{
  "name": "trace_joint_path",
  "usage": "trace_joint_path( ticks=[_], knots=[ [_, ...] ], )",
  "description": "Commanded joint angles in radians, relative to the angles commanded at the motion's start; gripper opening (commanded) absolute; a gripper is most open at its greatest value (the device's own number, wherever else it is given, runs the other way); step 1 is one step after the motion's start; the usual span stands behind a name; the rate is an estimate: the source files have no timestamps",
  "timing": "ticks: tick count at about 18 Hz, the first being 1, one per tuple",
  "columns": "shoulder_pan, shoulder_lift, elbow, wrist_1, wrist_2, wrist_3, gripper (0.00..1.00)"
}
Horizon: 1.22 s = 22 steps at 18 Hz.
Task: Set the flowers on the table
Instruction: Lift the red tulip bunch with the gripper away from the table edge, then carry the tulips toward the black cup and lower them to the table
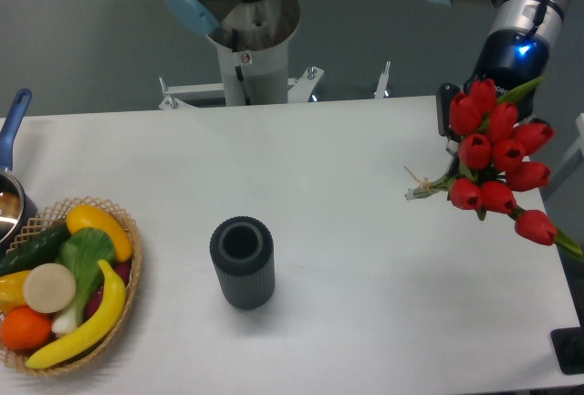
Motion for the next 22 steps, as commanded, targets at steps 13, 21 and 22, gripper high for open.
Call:
trace_joint_path(
  ticks=[13, 21, 22],
  knots=[
    [-0.06, 0.071, -0.044, 0.002, 0.435, 0.009, 0.37],
    [-0.326, -0.044, -0.015, 0.002, 1.016, 0.015, 0.44],
    [-0.35, -0.07, -0.017, 0.0, 1.069, 0.018, 0.44]
  ],
)
